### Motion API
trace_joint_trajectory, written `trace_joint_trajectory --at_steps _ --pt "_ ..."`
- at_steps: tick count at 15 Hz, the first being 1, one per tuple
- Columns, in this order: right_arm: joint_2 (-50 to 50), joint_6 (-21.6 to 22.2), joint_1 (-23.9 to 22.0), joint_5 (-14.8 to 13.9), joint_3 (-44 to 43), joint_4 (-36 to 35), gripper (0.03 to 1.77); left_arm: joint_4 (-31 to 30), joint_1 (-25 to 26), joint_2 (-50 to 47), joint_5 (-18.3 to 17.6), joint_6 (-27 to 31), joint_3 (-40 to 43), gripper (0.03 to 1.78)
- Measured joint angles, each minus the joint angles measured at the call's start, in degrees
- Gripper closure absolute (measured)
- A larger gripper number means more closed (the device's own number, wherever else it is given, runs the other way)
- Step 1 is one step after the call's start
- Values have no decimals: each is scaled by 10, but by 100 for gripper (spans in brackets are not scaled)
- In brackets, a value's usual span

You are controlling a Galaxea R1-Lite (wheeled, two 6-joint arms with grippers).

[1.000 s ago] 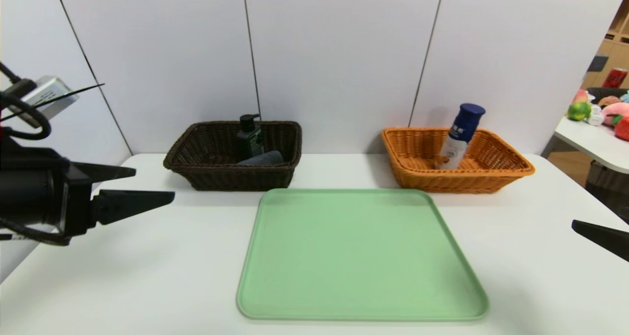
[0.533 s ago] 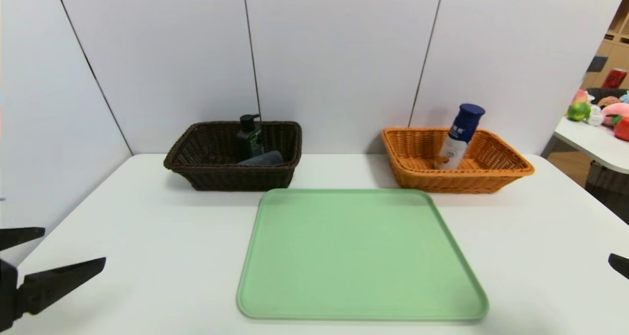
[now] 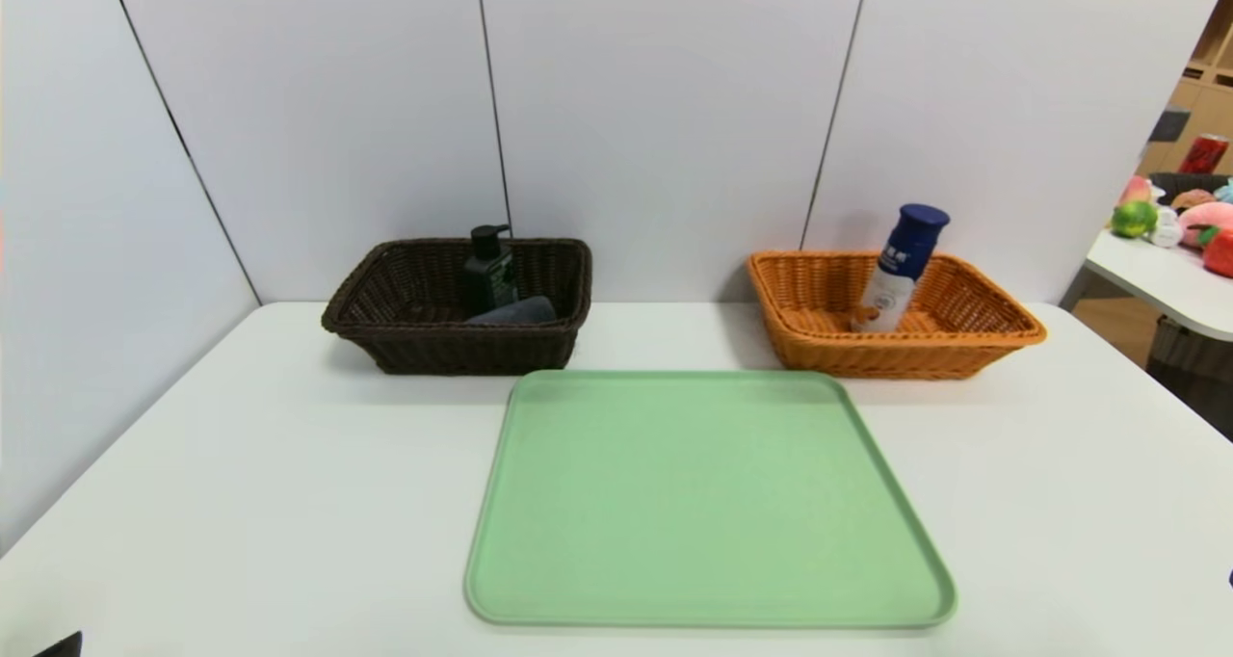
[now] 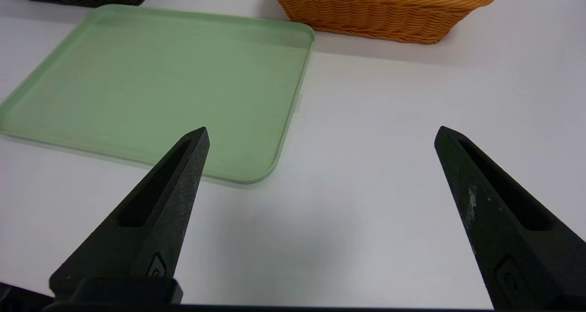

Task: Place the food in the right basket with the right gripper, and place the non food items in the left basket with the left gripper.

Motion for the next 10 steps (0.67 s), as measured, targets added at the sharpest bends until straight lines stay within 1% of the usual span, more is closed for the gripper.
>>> trace_joint_trajectory --at_steps 3,8,10 --pt "-26 0 0 1 10 18 10 -2 17 -55 0 2 40 12" --pt "-78 0 0 0 13 83 10 -6 20 -134 -2 1 127 12" --pt "-101 0 0 -3 14 111 10 -6 18 -150 -20 -1 144 12"
